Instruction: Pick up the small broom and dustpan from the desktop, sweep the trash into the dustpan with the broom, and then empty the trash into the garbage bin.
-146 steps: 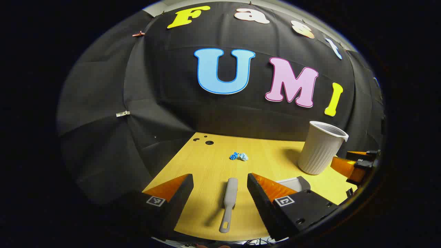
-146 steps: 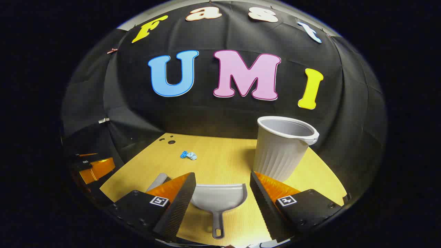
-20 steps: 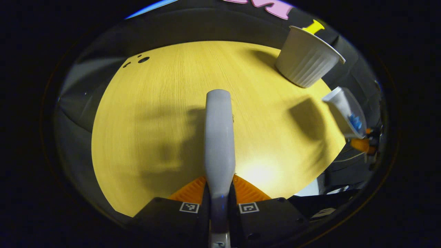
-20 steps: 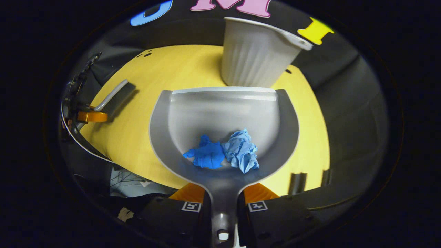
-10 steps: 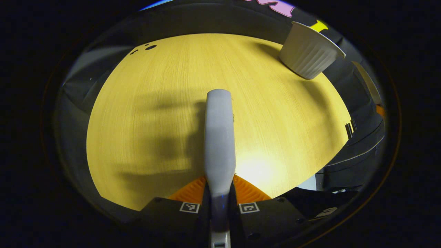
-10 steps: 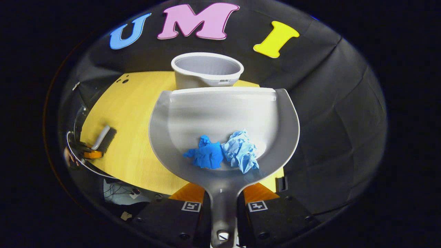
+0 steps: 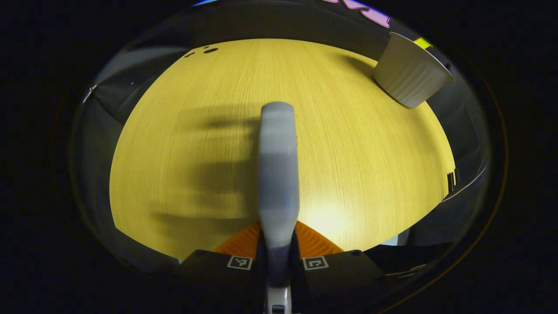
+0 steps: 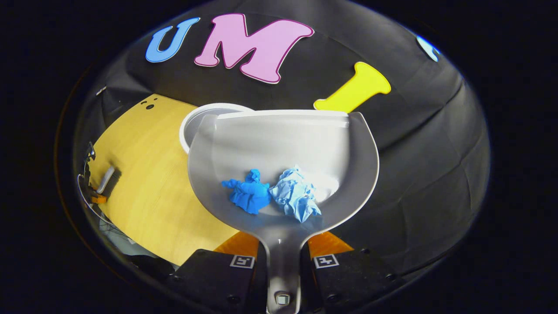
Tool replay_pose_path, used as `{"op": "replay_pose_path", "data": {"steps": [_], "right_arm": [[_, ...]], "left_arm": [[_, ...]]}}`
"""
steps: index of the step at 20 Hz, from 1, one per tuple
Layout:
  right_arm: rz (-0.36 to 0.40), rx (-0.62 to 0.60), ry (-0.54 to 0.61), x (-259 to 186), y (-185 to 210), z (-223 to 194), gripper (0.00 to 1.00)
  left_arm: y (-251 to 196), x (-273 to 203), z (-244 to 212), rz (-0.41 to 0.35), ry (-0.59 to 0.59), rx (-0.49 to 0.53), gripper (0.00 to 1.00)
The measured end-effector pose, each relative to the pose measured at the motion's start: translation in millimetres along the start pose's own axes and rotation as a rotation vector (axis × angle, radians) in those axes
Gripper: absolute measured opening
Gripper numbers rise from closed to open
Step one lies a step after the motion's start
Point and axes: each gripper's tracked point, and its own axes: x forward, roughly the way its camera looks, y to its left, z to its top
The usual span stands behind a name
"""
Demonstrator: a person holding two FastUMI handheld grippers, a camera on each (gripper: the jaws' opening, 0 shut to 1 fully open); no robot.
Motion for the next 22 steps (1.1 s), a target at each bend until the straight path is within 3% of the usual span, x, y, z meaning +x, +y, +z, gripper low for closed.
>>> {"op": "replay_pose_path", "data": {"steps": [1, 5, 10, 16, 21, 22], "right_arm": [[-0.013, -0.033, -0.008, 6, -6, 9, 0.34], [-0.085, -0.325, 0.027, 48, -13, 42, 0.34], [-0.144, -0.580, 0.049, 74, -6, 65, 0.34], [-0.268, -0.984, -0.003, 75, -2, 87, 0.34], [-0.310, -1.078, -0.013, 80, -6, 80, 0.34], [-0.317, -1.077, -0.007, 80, -6, 81, 0.34]], "left_arm": [[1, 2, 0, -0.002, -0.006, -0.001, 0.31], [1, 0, -1, -0.019, -0.010, -0.032, 0.28], [1, -1, -2, -0.015, -0.014, 0.003, 0.28], [1, -3, 2, -0.016, -0.019, 0.036, 0.28], [-1, -5, 0, -0.050, -0.026, -0.042, 0.27], [-2, -5, -1, -0.057, -0.026, -0.048, 0.31]]}}
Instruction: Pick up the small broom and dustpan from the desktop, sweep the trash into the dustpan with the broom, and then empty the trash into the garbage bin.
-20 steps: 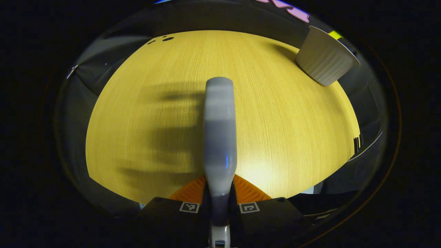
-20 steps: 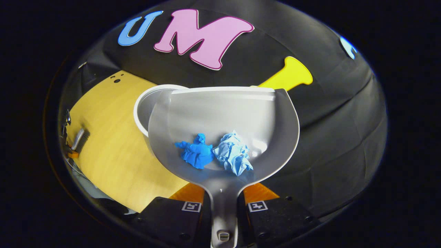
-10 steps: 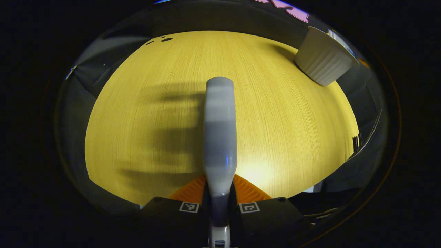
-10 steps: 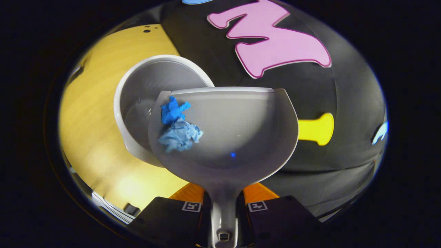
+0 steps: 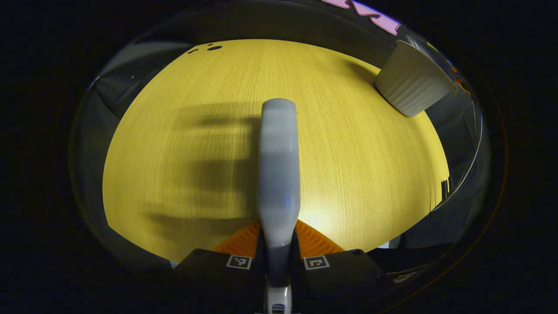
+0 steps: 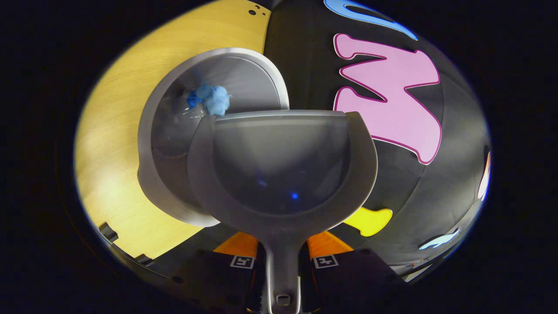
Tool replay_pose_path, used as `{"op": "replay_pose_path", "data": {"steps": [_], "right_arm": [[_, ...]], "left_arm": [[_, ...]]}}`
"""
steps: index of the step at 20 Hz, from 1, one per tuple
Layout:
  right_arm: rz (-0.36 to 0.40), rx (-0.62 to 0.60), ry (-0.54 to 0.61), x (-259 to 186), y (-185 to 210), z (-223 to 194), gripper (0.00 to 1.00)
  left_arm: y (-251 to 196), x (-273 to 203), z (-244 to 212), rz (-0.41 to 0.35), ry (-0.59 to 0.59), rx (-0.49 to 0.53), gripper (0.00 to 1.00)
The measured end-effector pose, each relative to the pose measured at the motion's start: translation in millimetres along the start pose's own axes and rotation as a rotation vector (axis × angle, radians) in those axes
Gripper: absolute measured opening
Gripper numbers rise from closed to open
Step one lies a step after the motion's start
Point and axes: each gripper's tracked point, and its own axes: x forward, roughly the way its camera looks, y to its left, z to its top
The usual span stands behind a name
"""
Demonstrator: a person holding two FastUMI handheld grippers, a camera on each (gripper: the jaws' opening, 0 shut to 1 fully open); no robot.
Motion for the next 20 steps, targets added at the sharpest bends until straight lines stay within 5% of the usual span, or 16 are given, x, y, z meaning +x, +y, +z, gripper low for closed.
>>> {"op": "replay_pose_path", "data": {"steps": [3, 9, 17, 20], "right_arm": [[0.011, 0.101, 0.004, -1, -6, 0, 0.34], [0.169, 0.723, -0.002, -32, -17, -7, 0.34], [0.406, 1.137, -0.118, -103, 18, 57, 0.34], [0.421, 1.197, -0.150, -132, 27, 74, 0.34]], "left_arm": [[-1, 1, 0, -0.008, -0.002, -0.014, 0.29], [0, 0, 1, 0.008, -0.013, -0.004, 0.29], [3, -3, 4, 0.054, -0.020, 0.027, 0.29], [5, -8, 9, 0.071, -0.024, 0.058, 0.29]]}}
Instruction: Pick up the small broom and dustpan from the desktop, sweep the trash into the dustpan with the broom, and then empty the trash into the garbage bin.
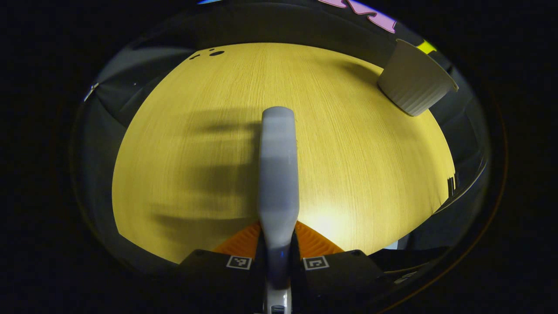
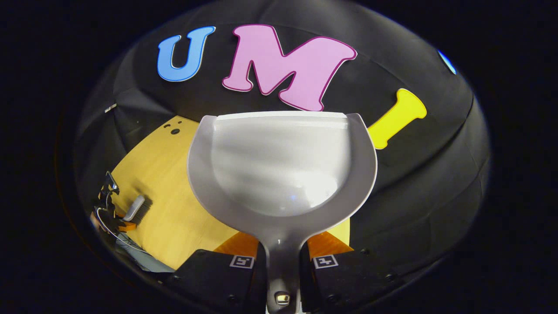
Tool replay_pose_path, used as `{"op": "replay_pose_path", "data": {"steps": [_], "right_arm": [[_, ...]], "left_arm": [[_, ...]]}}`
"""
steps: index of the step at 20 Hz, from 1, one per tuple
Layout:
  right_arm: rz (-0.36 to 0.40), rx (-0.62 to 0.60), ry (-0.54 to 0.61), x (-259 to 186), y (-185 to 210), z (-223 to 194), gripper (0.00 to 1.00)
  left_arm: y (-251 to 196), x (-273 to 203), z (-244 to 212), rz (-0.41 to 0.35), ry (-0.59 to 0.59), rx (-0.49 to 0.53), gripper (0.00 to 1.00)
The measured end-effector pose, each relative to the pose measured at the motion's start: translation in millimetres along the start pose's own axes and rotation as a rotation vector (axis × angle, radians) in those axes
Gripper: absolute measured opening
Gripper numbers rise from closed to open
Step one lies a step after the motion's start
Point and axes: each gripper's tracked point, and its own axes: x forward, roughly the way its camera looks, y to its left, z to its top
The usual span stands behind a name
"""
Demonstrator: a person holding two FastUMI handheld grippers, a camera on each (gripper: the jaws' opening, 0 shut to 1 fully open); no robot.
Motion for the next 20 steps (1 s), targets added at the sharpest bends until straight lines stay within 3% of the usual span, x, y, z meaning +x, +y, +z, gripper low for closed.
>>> {"op": "replay_pose_path", "data": {"steps": [7, 9, 11, 18, 20], "right_arm": [[0.143, 0.277, 0.021, -21, 93, -41, 0.34], [0.207, 0.376, 0.065, -26, 137, -67, 0.34], [0.213, 0.385, 0.096, -21, 161, -94, 0.34], [0.285, 0.378, 0.271, 4, 260, -193, 0.34], [0.299, 0.384, 0.324, 20, 285, -215, 0.34]], "left_arm": [[15, -8, 3, 0.046, 0.006, 0.037, 0.31], [22, -9, 7, 0.060, 0.010, 0.051, 0.26], [27, -9, 7, 0.065, 0.013, 0.063, 0.31], [28, -8, 6, 0.089, 0.037, 0.076, 0.25], [24, -9, 4, 0.103, 0.042, 0.062, 0.29]]}}
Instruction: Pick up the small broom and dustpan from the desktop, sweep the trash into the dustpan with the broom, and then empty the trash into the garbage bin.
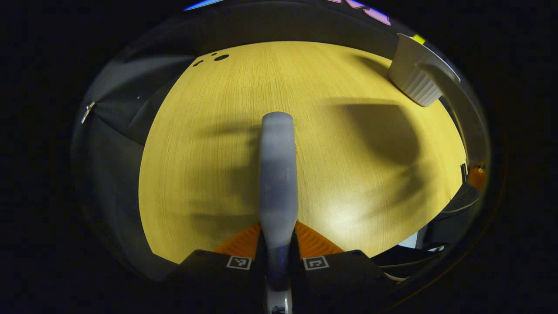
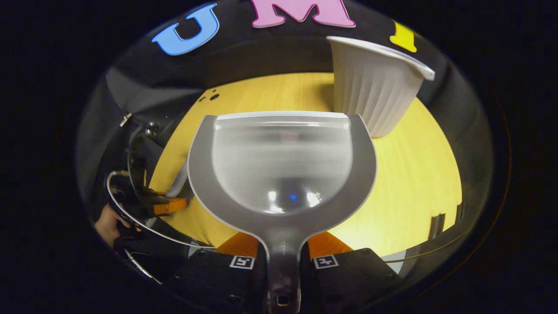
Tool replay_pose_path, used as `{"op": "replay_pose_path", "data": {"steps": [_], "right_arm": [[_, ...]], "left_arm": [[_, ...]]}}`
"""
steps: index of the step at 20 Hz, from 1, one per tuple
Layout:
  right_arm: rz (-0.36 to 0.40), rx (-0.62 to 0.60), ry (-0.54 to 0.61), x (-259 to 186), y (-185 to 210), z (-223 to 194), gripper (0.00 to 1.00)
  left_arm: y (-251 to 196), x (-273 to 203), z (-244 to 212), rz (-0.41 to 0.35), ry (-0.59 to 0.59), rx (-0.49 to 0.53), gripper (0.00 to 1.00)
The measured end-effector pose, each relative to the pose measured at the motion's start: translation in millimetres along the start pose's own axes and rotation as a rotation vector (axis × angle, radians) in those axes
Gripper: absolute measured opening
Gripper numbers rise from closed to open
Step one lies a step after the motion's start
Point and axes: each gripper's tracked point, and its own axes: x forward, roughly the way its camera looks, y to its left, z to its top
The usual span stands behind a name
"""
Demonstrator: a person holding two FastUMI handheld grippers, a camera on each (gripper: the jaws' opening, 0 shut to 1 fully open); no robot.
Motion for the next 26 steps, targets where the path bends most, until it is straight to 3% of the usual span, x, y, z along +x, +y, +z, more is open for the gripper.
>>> {"op": "replay_pose_path", "data": {"steps": [2, 3, 4, 6, 7, 9, 13, 14, 15, 16, 17, 18, 19, 20, 23, 26], "right_arm": [[-0.013, 0.019, 0.026, 29, 1, -7, 0.34], [-0.029, 0.012, 0.039, 42, -1, -8, 0.34], [-0.048, -0.002, 0.052, 52, -4, -11, 0.34], [-0.082, -0.023, 0.084, 72, -8, -11, 0.27], [-0.098, -0.018, 0.096, 80, -10, -9, 0.36], [-0.119, 0.010, 0.107, 90, -10, -7, 0.36], [-0.136, -0.006, 0.112, 97, -12, -1, 0.40], [-0.141, -0.011, 0.108, 93, -13, 2, 0.29], [-0.134, -0.011, 0.099, 91, -12, 5, 0.49], [-0.132, -0.007, 0.090, 88, -12, 8, 0.54], [-0.127, -0.005, 0.077, 85, -12, 13, 0.68], [-0.120, -0.003, 0.061, 80, -12, 17, 0.76], [-0.115, 0.000, 0.042, 73, -12, 23, 0.94], [-0.107, 0.005, 0.023, 64, -8, 24, 1.00], [-0.082, 0.022, -0.097, 28, -2, 45, 1.00], [-0.091, -0.002, -0.281, -27, -3, 76, 0.99]], "left_arm": [[0, 2, -2, 0.018, 0.014, -0.020, 0.26], [-2, 2, -2, 0.025, 0.023, -0.036, 0.32], [-4, 2, -3, 0.027, 0.034, -0.052, 0.29], [-6, -2, -6, 0.041, 0.056, -0.072, 0.33], [-9, -3, -5, 0.042, 0.058, -0.073, 0.32], [-10, -1, -4, 0.055, 0.056, -0.066, 0.31], [-11, 1, -2, 0.054, 0.064, -0.080, 0.39], [-11, 0, -2, 0.053, 0.060, -0.084, 0.43], [-12, -2, 0, 0.051, 0.050, -0.085, 0.45], [-12, -3, 2, 0.049, 0.036, -0.084, 0.52], [-13, -6, 5, 0.050, 0.017, -0.078, 0.64], [-12, -14, 10, 0.056, -0.008, -0.066, 0.75], [-11, -18, 11, 0.065, -0.036, -0.047, 0.86], [-10, -28, 15, 0.078, -0.066, -0.023, 0.98], [-13, -75, 32, 0.114, -0.214, 0.017, 0.98], [-26, -130, 47, 0.083, -0.397, -0.031, 0.98]]}}
